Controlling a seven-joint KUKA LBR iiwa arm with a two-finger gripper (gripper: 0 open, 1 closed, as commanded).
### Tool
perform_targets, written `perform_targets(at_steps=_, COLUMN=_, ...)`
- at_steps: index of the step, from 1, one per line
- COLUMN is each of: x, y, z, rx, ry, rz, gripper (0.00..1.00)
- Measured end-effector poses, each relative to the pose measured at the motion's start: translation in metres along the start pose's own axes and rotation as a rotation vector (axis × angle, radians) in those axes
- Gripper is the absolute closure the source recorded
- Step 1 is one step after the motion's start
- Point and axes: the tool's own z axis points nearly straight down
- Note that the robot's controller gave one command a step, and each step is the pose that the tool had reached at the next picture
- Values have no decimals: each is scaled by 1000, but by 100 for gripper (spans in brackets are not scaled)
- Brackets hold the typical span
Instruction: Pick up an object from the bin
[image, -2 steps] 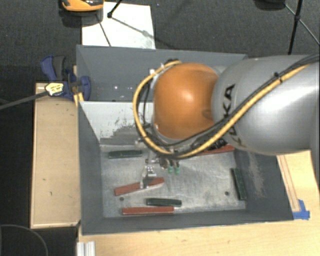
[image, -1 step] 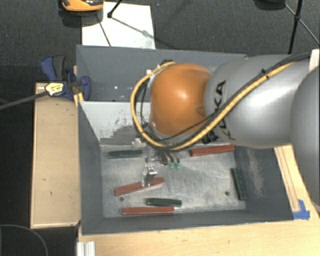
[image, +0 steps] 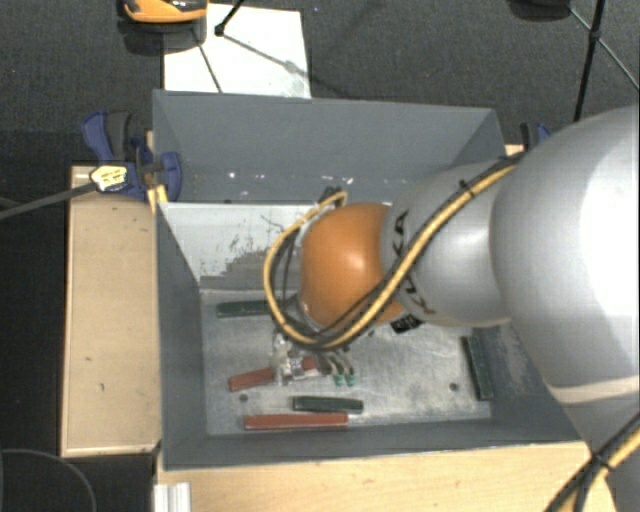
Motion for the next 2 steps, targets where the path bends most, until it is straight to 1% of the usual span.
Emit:
perform_targets(at_steps=1, x=4, y=-2, z=7, rx=3, ry=8, rz=6, gripper=0)
perform_targets(at_steps=2, x=4, y=-2, z=7, rx=3, ry=9, rz=13, gripper=100)
